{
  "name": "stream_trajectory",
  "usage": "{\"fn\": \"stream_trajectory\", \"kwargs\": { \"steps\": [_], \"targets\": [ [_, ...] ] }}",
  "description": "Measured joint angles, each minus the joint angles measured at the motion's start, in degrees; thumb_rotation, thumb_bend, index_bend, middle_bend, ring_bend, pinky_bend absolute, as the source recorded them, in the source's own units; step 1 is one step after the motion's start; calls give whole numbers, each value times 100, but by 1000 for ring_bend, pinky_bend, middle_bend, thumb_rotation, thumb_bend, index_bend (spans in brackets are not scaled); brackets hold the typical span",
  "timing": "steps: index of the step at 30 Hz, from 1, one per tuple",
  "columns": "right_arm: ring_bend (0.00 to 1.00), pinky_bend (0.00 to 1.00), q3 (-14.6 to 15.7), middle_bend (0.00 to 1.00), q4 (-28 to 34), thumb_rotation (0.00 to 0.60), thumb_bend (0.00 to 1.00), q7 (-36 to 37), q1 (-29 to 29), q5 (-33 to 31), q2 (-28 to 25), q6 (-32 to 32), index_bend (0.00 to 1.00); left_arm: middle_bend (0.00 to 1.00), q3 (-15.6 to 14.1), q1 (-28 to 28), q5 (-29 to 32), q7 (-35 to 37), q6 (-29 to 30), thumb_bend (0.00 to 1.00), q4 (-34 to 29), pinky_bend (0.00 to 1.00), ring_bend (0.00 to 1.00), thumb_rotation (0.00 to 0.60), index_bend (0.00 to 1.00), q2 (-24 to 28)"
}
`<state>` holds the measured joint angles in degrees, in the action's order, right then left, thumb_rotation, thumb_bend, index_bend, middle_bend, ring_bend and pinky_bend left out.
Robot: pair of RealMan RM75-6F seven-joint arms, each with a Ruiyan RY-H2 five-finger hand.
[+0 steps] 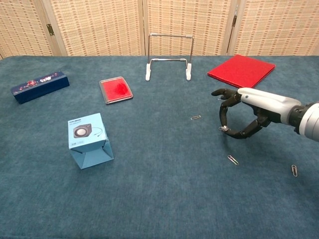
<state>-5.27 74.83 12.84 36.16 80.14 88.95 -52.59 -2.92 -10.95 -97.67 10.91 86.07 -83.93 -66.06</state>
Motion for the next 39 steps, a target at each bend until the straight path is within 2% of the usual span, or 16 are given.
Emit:
{"fn": "stream_trajectory", "kwargs": {
  "steps": [5,11,15,21,24,28,36,39],
  "targets": [
    [0,0,-28,58,83,600,544,47,-51,45,-126,-161,737,0,2,3,-1,-4,11,342,1,0,0,600,33,-2],
    [0,0,-65,59,367,600,544,-75,-213,78,-587,-486,737,0,8,-7,18,-54,-26,342,-3,1,0,600,32,-16],
    [0,0,-48,59,551,600,544,-457,-423,57,-1004,-790,737,0,6,-9,20,-120,-41,342,-20,0,0,600,32,-34],
    [10,0,57,59,496,600,544,-1265,-842,35,-1304,-1367,737,0,6,-28,27,-235,-101,342,-51,0,0,600,32,-67],
    [8,0,113,59,228,600,544,-1510,-1022,4,-1299,-1560,738,0,4,-38,33,-296,-133,342,-67,1,0,600,32,-82],
    [9,0,176,59,-338,600,544,-1469,-1190,-42,-1099,-1645,741,0,4,-38,49,-328,-147,341,-74,0,0,600,32,-92],
    [0,0,224,59,-1886,600,544,-572,-1322,-103,-312,-1428,740,0,16,-74,95,-346,-233,342,-64,0,0,600,32,-106],
    [0,0,217,59,-2153,600,544,-393,-1305,-38,-111,-1351,741,0,16,-69,93,-319,-214,342,-64,1,0,600,32,-95]
  ]
}}
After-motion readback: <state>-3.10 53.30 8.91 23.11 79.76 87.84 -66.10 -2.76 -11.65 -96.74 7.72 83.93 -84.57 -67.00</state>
